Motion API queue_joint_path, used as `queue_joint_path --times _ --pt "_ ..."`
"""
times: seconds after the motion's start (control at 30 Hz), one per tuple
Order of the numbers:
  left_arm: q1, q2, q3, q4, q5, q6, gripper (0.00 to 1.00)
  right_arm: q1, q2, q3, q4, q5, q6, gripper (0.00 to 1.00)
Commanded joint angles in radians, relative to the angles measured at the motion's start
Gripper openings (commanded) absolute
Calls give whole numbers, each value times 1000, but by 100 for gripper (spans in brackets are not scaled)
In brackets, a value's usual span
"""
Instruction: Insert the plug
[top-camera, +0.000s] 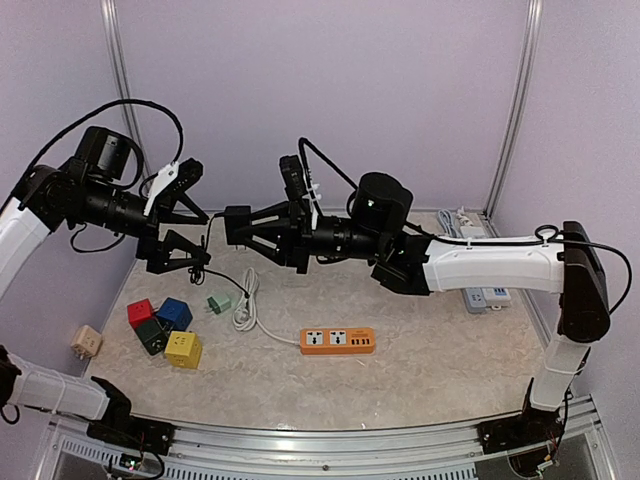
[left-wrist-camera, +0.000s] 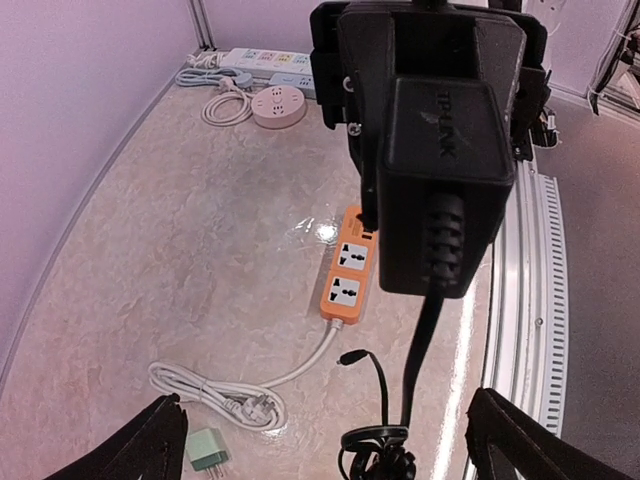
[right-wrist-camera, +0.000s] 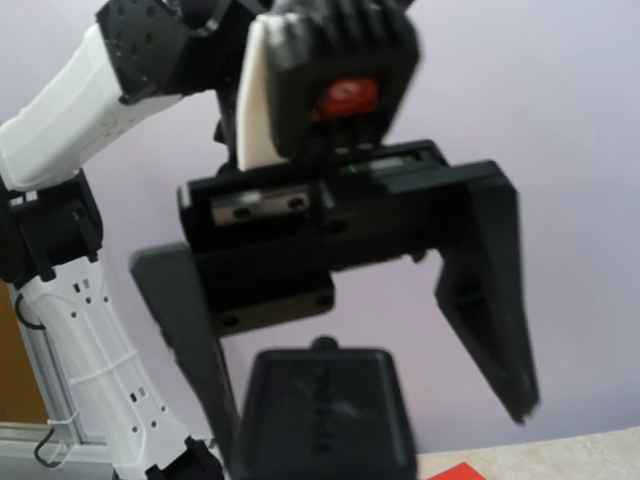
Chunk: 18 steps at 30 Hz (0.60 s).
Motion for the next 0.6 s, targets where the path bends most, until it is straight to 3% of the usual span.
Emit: queue_joint_path --times 0.0,0.1,0.2,0.47,0.57 --pt "-39 26 -41 53 0 -25 95 11 -44 22 13 -1 -5 0" --pt "-54 24 -82 70 -18 -12 93 12 -49 22 19 -9 -1 0" --pt "-54 20 -98 67 -43 7 81 12 -57 17 10 -8 -6 0" --pt "-44 -5 -68 45 -11 5 4 11 -70 -5 -20 8 -22 0" --pt "-42 -9 -48 26 -26 1 0 10 -75 -7 -56 16 -38 0"
